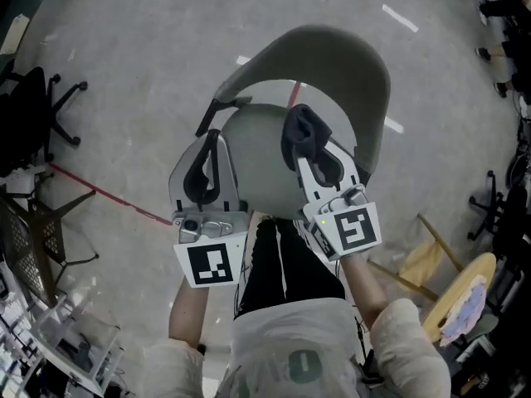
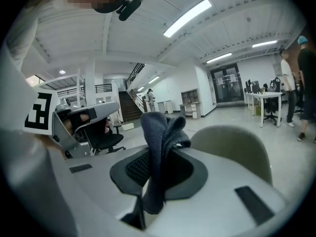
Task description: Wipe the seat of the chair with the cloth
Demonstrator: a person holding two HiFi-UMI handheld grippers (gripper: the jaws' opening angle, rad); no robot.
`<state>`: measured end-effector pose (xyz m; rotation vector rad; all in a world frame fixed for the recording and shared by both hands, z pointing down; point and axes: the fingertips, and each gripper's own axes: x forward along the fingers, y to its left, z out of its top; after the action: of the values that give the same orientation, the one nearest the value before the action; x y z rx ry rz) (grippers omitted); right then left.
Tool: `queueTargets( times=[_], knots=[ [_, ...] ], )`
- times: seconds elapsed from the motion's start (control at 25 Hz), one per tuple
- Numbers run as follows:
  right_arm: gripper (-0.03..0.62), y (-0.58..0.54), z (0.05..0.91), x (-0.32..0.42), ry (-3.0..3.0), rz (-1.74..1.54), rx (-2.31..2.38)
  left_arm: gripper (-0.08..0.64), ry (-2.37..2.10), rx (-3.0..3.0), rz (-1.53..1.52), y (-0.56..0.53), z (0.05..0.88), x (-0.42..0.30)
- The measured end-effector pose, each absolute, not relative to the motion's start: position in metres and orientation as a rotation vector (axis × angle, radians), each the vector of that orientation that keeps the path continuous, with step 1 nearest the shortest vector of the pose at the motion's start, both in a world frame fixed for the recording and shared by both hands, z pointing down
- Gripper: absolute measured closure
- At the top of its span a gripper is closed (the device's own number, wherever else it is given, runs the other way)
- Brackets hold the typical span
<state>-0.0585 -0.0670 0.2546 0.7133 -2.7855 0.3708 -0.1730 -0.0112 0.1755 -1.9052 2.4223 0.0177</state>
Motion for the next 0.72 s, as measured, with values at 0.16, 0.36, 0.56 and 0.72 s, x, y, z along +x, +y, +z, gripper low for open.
queueTargets(
  times=[0.16,0.36,0.56,0.72],
  knots=[
    [0.535,-0.085,0.335,-0.064,-2.760,0.411,0.722,0.545,2.449,-1.898,0.032,-0.022,0.257,-0.179],
    [0.535,-0.091,0.403,-0.062,-2.712,0.409,0.717,0.545,2.512,-1.889,0.018,-0.023,0.331,-0.182],
    [0.535,-0.090,0.444,-0.052,-2.654,0.499,0.735,0.545,2.523,-1.887,-0.006,-0.016,0.352,-0.184],
    [0.535,-0.086,0.457,-0.057,-2.636,0.463,0.712,0.545,2.521,-1.877,-0.022,-0.013,0.358,-0.185]
  ],
)
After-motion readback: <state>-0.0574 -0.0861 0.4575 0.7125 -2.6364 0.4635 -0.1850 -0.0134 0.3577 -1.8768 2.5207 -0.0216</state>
